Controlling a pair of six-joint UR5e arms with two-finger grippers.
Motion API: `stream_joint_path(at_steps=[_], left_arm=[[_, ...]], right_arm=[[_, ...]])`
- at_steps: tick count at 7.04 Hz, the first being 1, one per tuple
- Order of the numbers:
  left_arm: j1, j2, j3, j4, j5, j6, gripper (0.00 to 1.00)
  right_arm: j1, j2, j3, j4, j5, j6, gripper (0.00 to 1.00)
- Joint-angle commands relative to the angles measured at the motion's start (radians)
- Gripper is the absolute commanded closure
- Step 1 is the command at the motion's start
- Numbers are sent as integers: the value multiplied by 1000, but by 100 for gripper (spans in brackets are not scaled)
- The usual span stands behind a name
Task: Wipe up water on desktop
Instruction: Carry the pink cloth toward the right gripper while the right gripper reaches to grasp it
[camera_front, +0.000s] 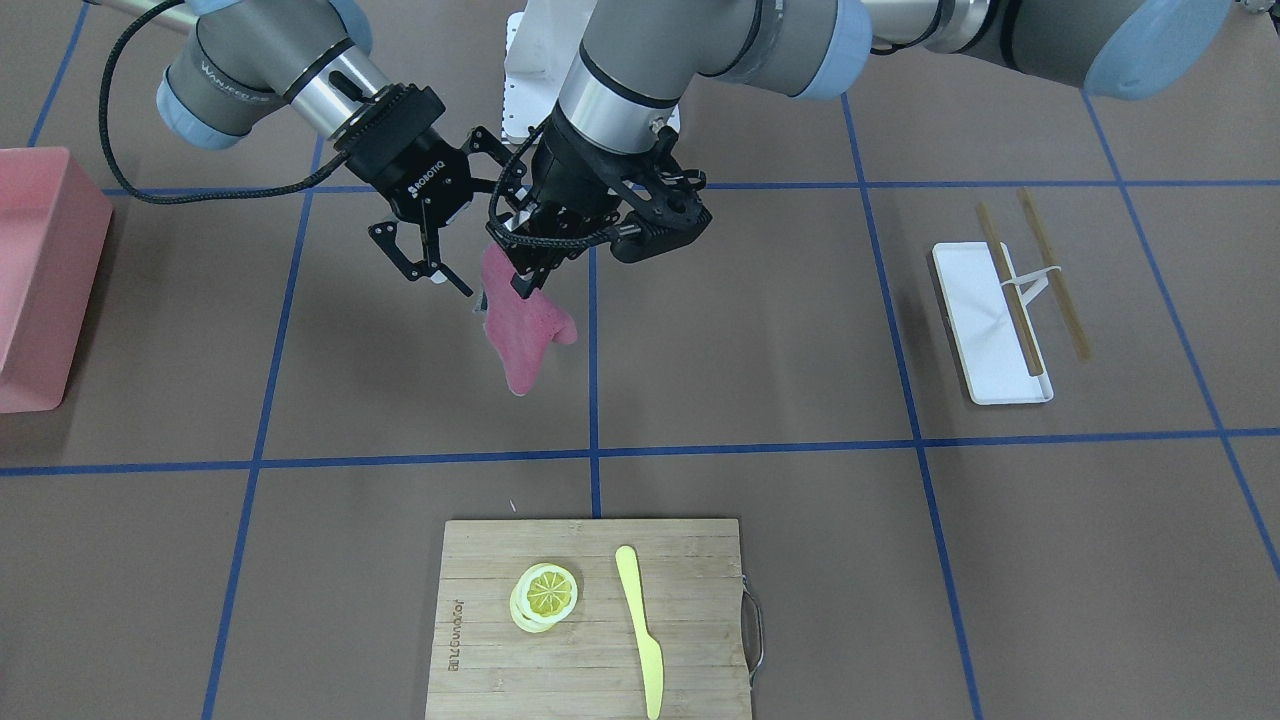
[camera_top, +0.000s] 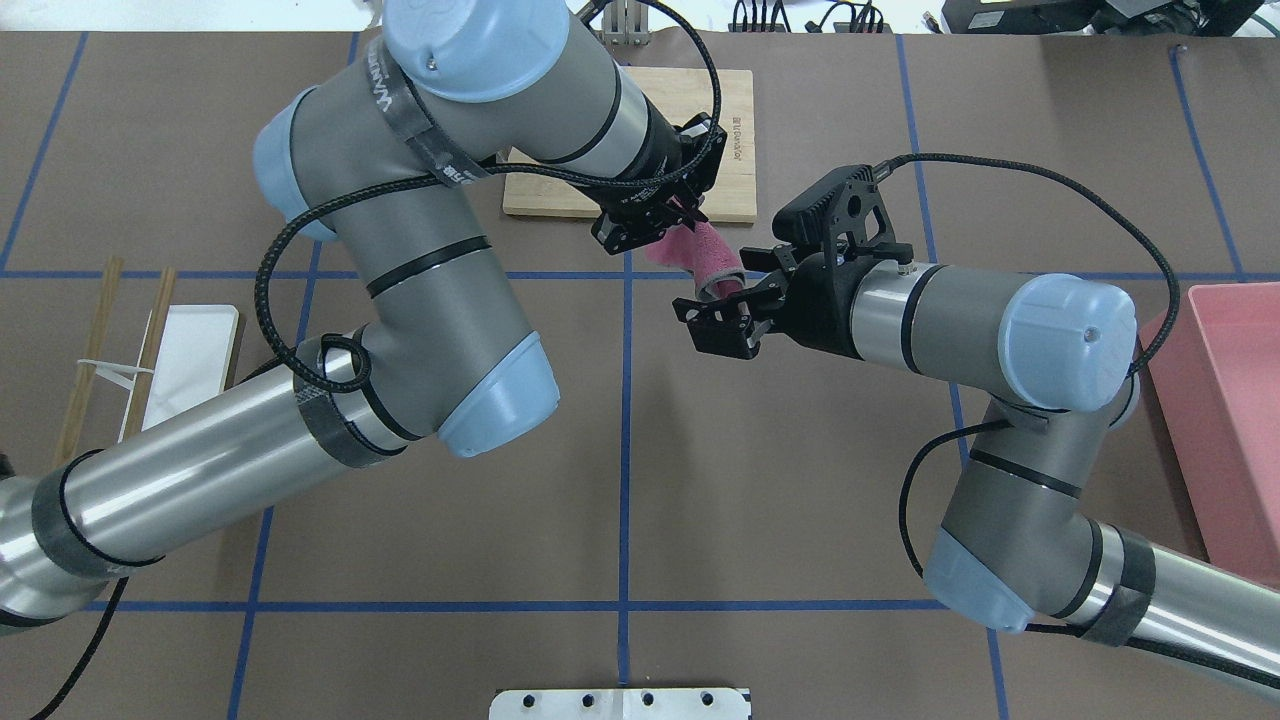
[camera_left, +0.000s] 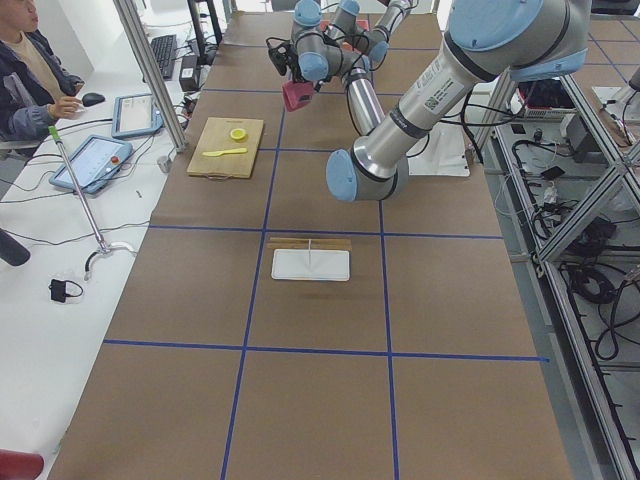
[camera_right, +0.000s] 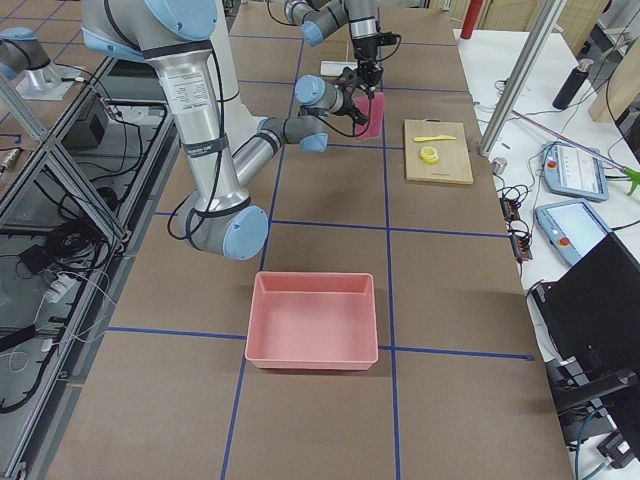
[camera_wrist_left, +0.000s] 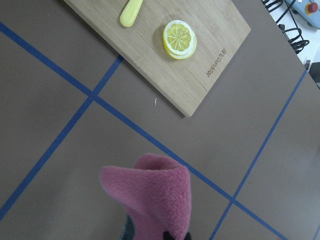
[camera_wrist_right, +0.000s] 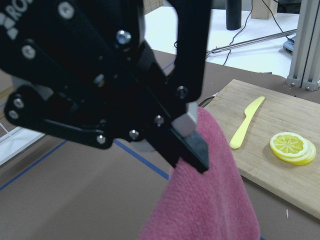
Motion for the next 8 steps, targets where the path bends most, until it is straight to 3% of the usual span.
stream_joint_path(at_steps=[1, 2, 3, 4, 5, 6, 7, 8], left_arm=[[3, 2, -9, -1, 0, -4, 100], [5, 0, -9, -3, -2, -1, 100], [3, 3, -9, -4, -2, 9, 100], [3, 3, -9, -4, -2, 14, 100], [3, 3, -11, -12, -3, 17, 64], [3, 14, -11, -53, -2, 60, 11], [-4, 20, -27, -56, -2, 71, 3], [-30, 62, -74, -58, -2, 74, 3]], right_arm=[[-8, -1, 1, 2, -15, 5, 32], [-8, -3, 9, 2, -15, 7, 81], [-10, -6, 23, 2, -12, 7, 100], [-13, -8, 34, 2, -14, 21, 100], [-13, -11, 38, 0, -12, 118, 100], [-13, -14, 37, -1, -14, 131, 100], [-20, -17, 32, -7, -12, 145, 100], [-45, -18, 20, -15, -15, 230, 100]])
